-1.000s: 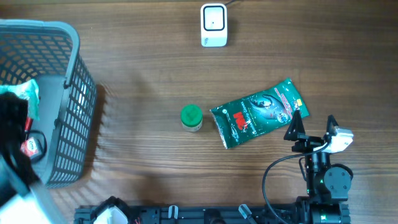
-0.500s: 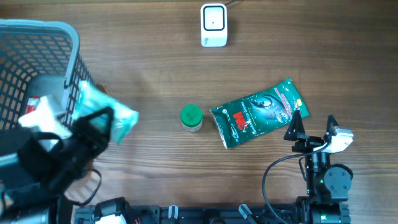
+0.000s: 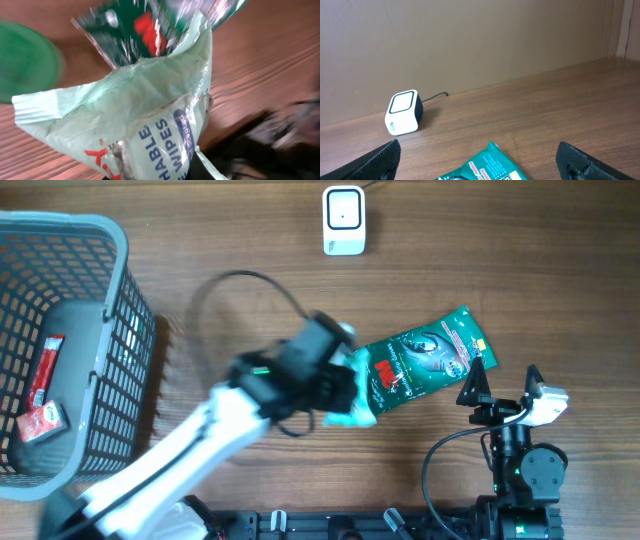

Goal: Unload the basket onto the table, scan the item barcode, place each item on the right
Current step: 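Lift the wipes pack out and drop it beside the glove pack, then move the left gripper back into the basket toward the red Kleenex pack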

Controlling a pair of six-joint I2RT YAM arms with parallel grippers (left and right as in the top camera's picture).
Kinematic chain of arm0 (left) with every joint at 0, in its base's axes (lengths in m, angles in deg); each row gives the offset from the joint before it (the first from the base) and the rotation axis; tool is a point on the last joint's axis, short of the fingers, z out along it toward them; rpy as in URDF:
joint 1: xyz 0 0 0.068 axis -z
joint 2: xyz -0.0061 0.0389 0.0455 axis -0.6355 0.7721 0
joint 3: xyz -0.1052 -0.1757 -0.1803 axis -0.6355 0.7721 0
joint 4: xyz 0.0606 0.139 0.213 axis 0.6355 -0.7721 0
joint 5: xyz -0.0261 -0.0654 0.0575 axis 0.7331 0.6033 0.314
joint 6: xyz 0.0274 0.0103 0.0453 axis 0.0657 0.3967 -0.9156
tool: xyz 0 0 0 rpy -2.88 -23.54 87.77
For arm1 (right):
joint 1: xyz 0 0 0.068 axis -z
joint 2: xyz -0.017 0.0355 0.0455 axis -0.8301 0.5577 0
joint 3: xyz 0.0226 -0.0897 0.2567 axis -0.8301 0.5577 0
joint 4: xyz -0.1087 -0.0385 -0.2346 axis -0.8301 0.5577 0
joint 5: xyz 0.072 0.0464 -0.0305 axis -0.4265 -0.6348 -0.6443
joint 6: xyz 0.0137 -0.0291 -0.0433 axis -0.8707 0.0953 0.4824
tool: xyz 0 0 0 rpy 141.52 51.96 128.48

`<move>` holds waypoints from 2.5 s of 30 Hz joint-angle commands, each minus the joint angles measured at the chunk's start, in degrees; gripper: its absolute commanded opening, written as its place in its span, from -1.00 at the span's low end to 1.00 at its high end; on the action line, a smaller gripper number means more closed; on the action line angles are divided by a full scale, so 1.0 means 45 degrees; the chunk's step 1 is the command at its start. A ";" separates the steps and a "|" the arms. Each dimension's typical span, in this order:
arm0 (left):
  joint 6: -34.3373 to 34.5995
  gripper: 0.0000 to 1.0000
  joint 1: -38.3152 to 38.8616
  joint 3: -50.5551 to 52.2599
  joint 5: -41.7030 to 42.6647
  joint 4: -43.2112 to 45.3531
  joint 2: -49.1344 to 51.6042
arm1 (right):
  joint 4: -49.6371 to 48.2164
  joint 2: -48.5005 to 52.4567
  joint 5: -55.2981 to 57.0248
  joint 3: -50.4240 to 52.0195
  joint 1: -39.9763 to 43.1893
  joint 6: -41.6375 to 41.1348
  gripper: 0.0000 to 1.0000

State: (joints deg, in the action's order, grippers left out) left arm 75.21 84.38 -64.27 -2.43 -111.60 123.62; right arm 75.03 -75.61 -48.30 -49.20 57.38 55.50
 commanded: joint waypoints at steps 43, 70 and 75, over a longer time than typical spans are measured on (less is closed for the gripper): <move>0.0287 1.00 -0.8587 -0.3716 -0.9219 0.0500 -0.5508 | -0.0044 -0.0092 -0.0112 0.0015 -0.0058 0.0209 0.99; -0.2822 0.37 -1.8758 -0.2093 -0.6081 -0.0879 0.3939 | -0.0044 -0.0092 -0.0112 0.0015 -0.0058 0.0214 1.00; -0.5722 1.00 -1.8972 -0.1423 -0.6178 -0.0612 0.3939 | -0.0044 -0.0092 -0.0112 0.0015 -0.0058 0.0209 0.99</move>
State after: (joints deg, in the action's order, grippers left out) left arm 61.70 -0.18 -71.99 -28.99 -114.90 141.48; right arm 75.03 -75.61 -48.30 -49.20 57.38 55.50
